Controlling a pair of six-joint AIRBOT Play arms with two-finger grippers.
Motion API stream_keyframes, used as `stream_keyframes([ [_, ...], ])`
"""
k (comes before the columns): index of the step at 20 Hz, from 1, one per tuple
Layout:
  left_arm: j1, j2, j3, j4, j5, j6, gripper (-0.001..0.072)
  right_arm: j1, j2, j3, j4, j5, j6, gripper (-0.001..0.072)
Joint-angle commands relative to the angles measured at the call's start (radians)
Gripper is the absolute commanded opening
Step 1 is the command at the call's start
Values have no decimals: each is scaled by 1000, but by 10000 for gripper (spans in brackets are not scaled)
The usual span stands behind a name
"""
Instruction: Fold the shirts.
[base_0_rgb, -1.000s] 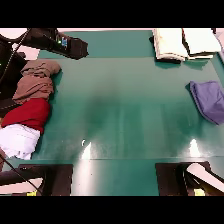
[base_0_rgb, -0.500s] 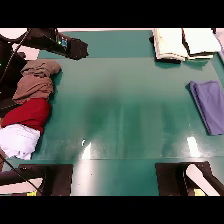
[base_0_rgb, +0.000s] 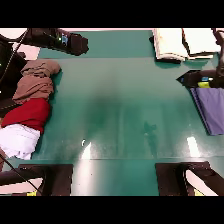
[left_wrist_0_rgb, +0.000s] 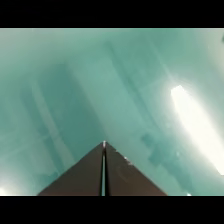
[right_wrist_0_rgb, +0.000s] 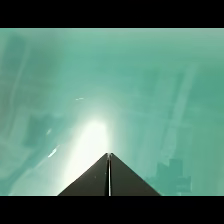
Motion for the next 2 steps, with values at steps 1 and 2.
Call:
stream_keyframes([
  [1,0,0,0,0,66,0,25,95,1,1,2,-4,-1,18],
  [2,0,0,0,0,81,0,25,97,1,1,3,-3,-1,17],
])
